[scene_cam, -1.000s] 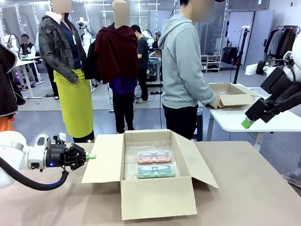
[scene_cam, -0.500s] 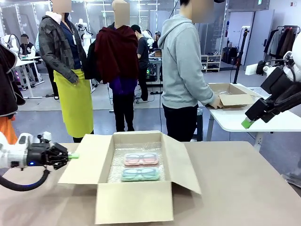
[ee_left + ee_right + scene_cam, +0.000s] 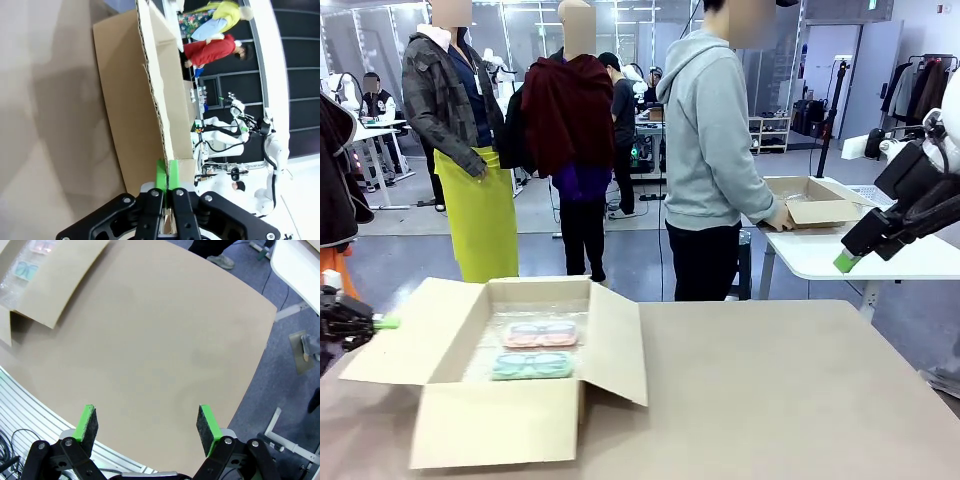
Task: Pack the glasses set securely to prepare it for shipping.
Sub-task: Position the Package Box on the left side of the table.
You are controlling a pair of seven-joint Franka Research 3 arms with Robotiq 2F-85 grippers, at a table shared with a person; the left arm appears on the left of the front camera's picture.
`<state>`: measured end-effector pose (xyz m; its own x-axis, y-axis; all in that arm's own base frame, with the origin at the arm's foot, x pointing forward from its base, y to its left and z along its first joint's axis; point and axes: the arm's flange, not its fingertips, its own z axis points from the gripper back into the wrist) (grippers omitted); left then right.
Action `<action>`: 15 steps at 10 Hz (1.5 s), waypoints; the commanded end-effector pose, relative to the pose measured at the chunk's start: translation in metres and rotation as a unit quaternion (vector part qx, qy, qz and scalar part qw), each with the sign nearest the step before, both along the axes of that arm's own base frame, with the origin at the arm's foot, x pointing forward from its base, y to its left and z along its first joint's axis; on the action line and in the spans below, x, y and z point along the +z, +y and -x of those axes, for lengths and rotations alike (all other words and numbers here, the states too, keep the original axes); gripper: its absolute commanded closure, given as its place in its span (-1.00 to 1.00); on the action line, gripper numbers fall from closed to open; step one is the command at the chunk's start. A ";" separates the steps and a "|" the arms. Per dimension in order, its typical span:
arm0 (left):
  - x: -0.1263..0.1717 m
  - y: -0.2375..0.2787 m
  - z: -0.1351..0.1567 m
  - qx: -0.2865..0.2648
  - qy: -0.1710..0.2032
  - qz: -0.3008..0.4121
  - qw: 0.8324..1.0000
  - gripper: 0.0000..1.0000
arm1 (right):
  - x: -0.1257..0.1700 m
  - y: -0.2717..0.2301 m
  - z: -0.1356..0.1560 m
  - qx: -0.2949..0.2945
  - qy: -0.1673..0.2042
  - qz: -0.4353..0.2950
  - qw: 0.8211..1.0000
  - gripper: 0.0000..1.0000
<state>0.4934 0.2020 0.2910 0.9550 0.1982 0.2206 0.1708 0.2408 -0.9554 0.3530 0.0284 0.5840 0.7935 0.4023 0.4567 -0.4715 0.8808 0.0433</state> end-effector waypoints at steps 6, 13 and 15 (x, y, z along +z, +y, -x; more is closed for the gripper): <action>0.026 0.148 0.010 -0.031 0.036 -0.035 0.998 0.96 | 0.001 0.002 0.000 -0.005 -0.001 0.003 1.000 -0.99; 0.023 0.158 0.016 -0.014 0.033 -0.053 0.998 0.96 | 0.001 0.002 0.000 -0.005 -0.001 0.003 1.000 -0.99; 0.023 0.158 0.016 -0.014 0.033 -0.053 0.998 0.96 | 0.001 0.002 0.000 -0.005 -0.001 0.003 1.000 -0.99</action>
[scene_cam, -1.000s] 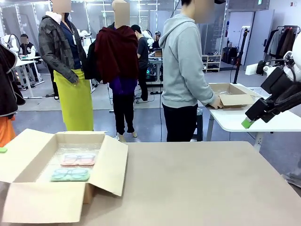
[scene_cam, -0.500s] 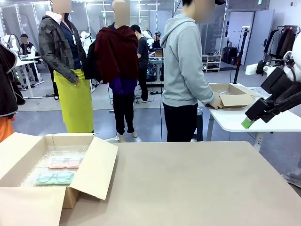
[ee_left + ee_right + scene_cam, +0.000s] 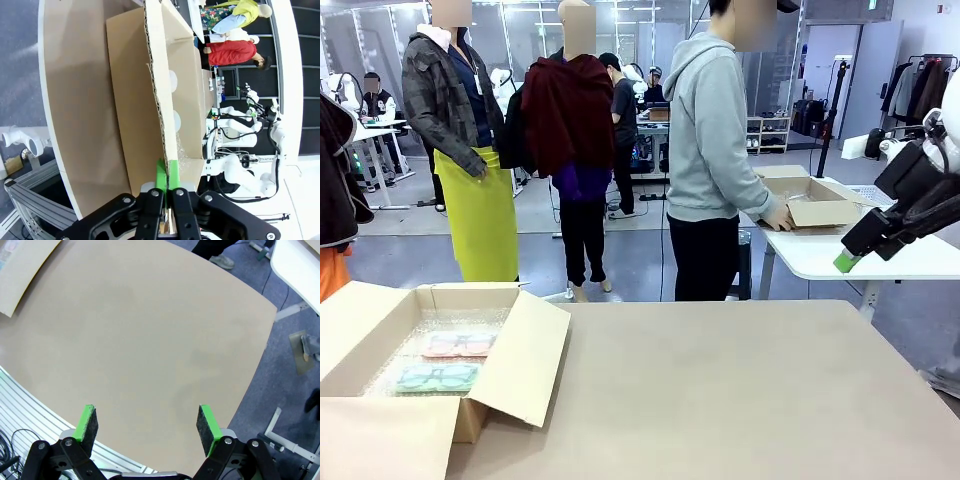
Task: Pack the glasses set securely to prepare it for shipping.
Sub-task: Position the Package Box on the left side of the table.
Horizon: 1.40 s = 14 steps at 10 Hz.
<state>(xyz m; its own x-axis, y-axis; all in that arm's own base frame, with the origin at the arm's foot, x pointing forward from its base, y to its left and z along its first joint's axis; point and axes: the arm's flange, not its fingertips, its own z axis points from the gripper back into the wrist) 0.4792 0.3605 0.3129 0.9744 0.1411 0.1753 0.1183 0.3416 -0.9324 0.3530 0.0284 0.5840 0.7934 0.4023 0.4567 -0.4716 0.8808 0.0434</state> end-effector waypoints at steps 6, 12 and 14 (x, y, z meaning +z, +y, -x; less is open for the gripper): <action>0.003 0.004 0.003 0.013 -0.010 -0.036 0.999 0.26 | 0.001 0.002 0.000 -0.005 -0.001 0.003 1.000 -0.99; 0.100 0.029 -0.019 -0.016 -0.089 -0.162 0.983 -1.00 | 0.001 0.002 0.000 -0.005 -0.001 0.003 1.000 -0.99; 0.173 -0.025 -0.016 -0.074 -0.142 -0.258 0.953 -1.00 | 0.001 0.002 0.000 -0.005 -0.001 0.003 1.000 -0.99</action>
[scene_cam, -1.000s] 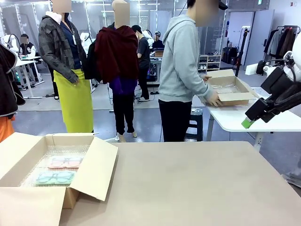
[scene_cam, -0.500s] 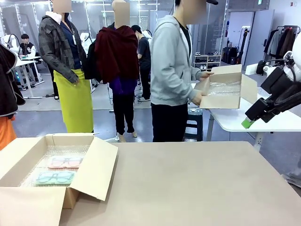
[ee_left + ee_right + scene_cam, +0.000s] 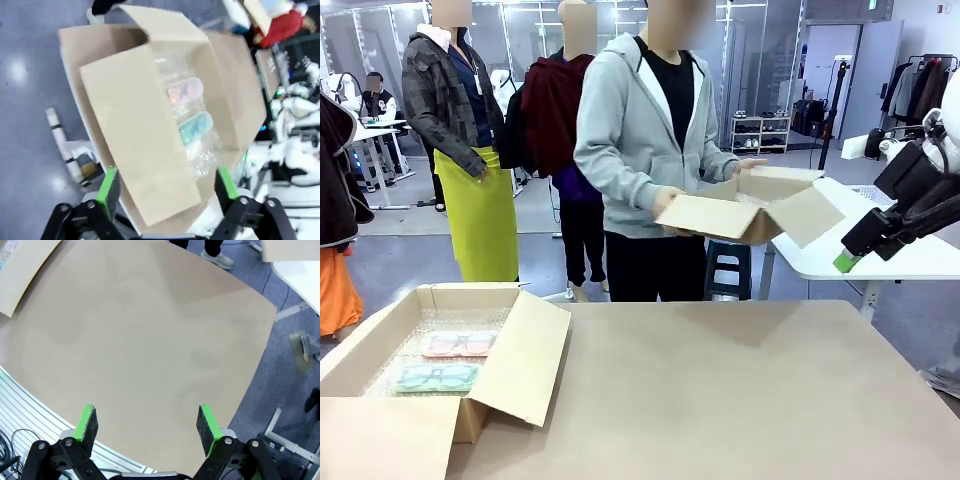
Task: Pack the glasses set securely to prepare it for shipping.
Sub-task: Position the Package Box on the left side of the table.
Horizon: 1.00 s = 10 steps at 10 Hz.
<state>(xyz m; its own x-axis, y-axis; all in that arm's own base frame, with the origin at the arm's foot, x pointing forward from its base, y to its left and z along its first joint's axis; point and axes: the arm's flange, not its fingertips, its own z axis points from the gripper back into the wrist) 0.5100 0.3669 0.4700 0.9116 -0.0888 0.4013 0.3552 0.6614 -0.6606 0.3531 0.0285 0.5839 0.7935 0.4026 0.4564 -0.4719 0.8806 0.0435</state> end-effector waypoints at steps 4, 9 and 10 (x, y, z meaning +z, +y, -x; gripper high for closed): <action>0.117 -0.170 0.027 -0.159 -0.131 -0.217 0.954 -1.00 | 0.001 0.001 0.000 -0.005 -0.001 0.003 1.000 -0.99; 0.141 -0.303 0.086 -0.267 -0.262 -0.299 0.878 -1.00 | 0.001 0.001 0.000 -0.005 -0.001 0.003 1.000 -0.99; 0.142 -0.311 0.096 -0.241 -0.269 -0.309 0.880 -1.00 | 0.001 0.001 0.000 -0.005 -0.001 0.003 1.000 -0.99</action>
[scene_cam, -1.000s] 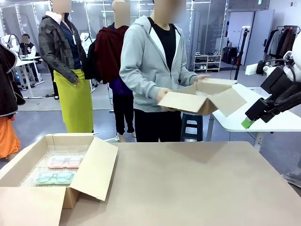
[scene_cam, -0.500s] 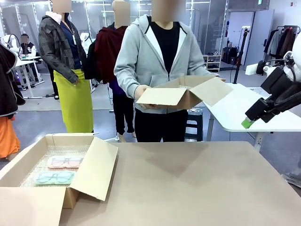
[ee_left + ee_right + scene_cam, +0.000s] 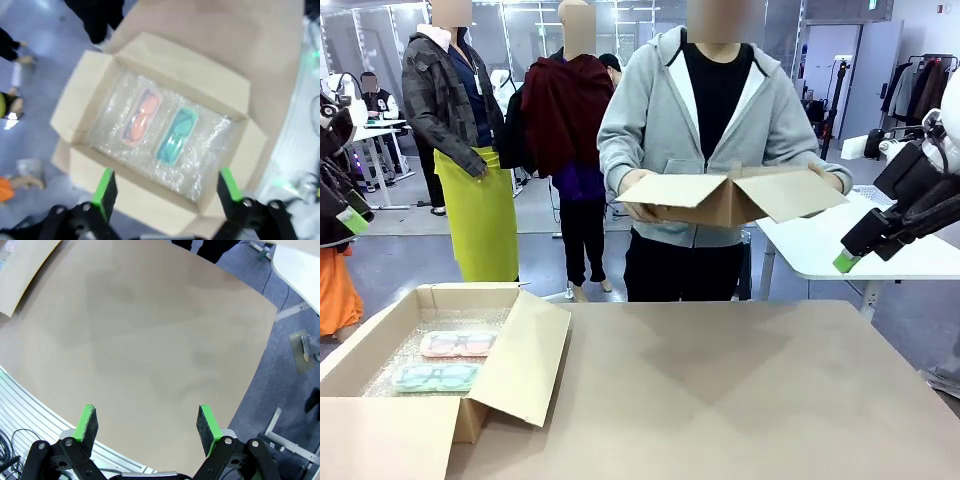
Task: Pack the glasses set securely to prepare it for shipping.
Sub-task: Position the Package Box on the left side of the table.
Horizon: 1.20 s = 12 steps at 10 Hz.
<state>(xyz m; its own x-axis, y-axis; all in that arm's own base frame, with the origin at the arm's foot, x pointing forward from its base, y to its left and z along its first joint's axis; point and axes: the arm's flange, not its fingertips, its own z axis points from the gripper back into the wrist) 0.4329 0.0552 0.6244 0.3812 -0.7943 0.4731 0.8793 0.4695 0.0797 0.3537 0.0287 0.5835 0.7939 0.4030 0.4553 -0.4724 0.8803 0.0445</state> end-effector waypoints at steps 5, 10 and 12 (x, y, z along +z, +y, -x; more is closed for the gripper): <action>-0.021 -0.004 0.046 0.067 0.030 0.001 0.997 -1.00 | 0.002 0.001 0.001 -0.005 -0.002 0.003 1.000 -0.99; -0.023 -0.003 0.039 0.062 0.025 0.005 0.998 -1.00 | 0.002 0.001 0.001 -0.005 -0.002 0.003 1.000 -0.99; -0.023 -0.003 0.039 0.062 0.025 0.005 0.998 -1.00 | 0.002 0.001 0.001 -0.005 -0.002 0.003 1.000 -0.99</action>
<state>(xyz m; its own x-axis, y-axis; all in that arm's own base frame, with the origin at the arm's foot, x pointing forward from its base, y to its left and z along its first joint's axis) 0.3938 0.0513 0.5997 0.4921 -0.7337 0.4685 0.8247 0.5652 0.0188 0.3537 0.0287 0.5836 0.7938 0.4030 0.4554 -0.4725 0.8802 0.0445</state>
